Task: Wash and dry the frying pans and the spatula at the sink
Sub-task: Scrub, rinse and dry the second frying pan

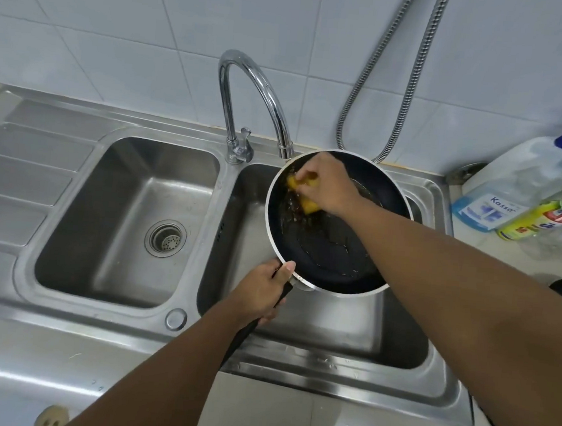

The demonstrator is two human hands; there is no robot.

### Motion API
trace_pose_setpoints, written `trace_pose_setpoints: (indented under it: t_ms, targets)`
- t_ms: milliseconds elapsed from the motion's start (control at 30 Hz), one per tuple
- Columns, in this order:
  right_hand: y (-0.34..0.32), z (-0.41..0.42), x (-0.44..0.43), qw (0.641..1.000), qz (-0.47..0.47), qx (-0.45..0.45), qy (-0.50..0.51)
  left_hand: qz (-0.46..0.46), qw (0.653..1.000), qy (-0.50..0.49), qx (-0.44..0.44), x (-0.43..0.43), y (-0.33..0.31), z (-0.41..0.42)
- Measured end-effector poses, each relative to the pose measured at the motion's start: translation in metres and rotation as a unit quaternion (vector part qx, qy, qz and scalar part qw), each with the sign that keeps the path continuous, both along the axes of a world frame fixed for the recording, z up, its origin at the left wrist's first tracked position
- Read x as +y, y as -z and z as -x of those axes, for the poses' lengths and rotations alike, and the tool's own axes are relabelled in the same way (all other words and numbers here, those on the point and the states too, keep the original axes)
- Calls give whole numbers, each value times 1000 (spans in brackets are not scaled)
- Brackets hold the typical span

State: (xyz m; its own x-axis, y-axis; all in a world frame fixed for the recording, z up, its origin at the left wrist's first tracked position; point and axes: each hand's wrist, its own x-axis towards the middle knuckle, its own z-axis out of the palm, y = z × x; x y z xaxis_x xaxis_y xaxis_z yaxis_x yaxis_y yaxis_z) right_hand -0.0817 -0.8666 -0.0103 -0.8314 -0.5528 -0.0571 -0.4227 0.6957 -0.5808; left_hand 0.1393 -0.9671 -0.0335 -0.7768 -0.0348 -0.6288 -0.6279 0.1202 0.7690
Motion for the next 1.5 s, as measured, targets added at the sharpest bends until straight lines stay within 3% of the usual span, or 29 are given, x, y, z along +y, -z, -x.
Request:
trace_pose_setpoints:
  t_ms: [167, 333, 433, 533, 700, 867, 1067, 1200, 1500]
  targets:
    - [7, -48, 3, 985, -29, -94, -140, -35, 998, -49, -17, -1, 1, 5]
    - [15, -67, 58, 973, -96, -96, -187, -71, 993, -88, -23, -6, 0, 5]
    - [17, -43, 95, 973, -149, -73, -163, -72, 994, -75, -23, -7, -1, 4]
    - [18, -13, 112, 979, -177, 12, -101, -65, 996, -57, -17, -4, -5, 2]
    - [29, 17, 82, 987, -131, 98, -2, -56, 998, -40, -13, 2, -6, -5]
    - [17, -31, 16, 980, -172, 49, -93, -43, 999, -31, -5, 4, -8, -1]
    - [31, -85, 32, 966, -146, 147, -154, -74, 995, -68, -10, 5, -10, 0]
    - [20, -76, 57, 960, -195, 115, -165, -72, 996, -60, -10, 2, -9, -3]
    - [-18, -43, 67, 973, -229, 16, -10, -54, 997, -52, -1, 3, -9, -9]
